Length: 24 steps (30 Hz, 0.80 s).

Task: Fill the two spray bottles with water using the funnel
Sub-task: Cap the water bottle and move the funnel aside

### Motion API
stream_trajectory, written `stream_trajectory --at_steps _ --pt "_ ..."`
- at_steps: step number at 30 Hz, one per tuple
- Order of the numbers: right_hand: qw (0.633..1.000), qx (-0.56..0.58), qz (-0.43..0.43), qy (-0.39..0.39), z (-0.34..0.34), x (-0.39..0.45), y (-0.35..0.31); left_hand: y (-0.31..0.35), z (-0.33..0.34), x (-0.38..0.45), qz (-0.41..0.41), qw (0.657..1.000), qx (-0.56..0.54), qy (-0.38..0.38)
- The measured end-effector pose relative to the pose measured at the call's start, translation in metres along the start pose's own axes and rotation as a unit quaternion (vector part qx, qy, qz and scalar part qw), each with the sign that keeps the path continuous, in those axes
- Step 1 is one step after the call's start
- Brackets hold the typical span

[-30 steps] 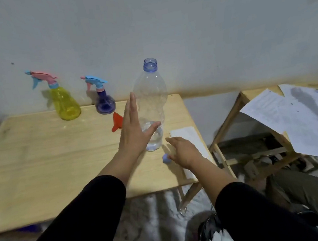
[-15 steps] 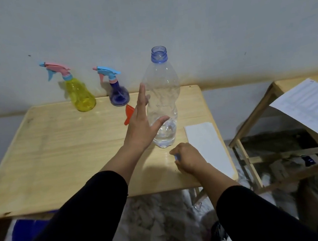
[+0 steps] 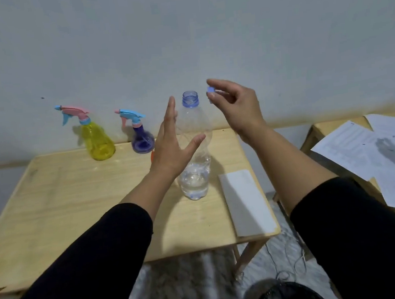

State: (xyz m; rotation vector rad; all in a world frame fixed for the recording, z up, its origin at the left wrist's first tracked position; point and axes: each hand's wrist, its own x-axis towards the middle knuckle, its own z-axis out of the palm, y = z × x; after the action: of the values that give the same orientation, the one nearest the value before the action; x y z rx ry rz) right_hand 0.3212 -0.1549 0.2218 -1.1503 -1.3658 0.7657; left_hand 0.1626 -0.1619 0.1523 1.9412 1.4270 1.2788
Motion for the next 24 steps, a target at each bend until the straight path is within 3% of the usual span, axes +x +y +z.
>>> stream_trajectory --at_steps 5,12,15,18,21,24 --pt "0.965 -0.207 -0.082 -0.141 0.011 0.012 -0.035 0.0 0.0 -0.001 -0.038 0.999 -0.008 0.001" --pt "0.905 -0.346 -0.1 -0.227 0.01 0.027 -0.051 0.003 0.003 -0.002 -0.053 0.998 -0.045 -0.003" --pt "0.902 -0.364 -0.098 -0.209 0.014 0.031 -0.049 0.001 0.005 -0.002 -0.06 0.997 -0.053 0.002" --pt "0.938 -0.303 -0.06 -0.155 0.019 0.025 -0.038 -0.001 0.006 -0.003 -0.068 0.996 -0.061 0.001" --pt "0.97 -0.115 0.039 -0.209 0.014 0.02 -0.024 -0.004 0.005 -0.003 -0.074 0.995 -0.066 0.004" --pt "0.978 -0.094 0.02 -0.183 0.016 0.015 -0.012 -0.008 0.006 -0.003 -0.063 0.997 -0.049 0.003"
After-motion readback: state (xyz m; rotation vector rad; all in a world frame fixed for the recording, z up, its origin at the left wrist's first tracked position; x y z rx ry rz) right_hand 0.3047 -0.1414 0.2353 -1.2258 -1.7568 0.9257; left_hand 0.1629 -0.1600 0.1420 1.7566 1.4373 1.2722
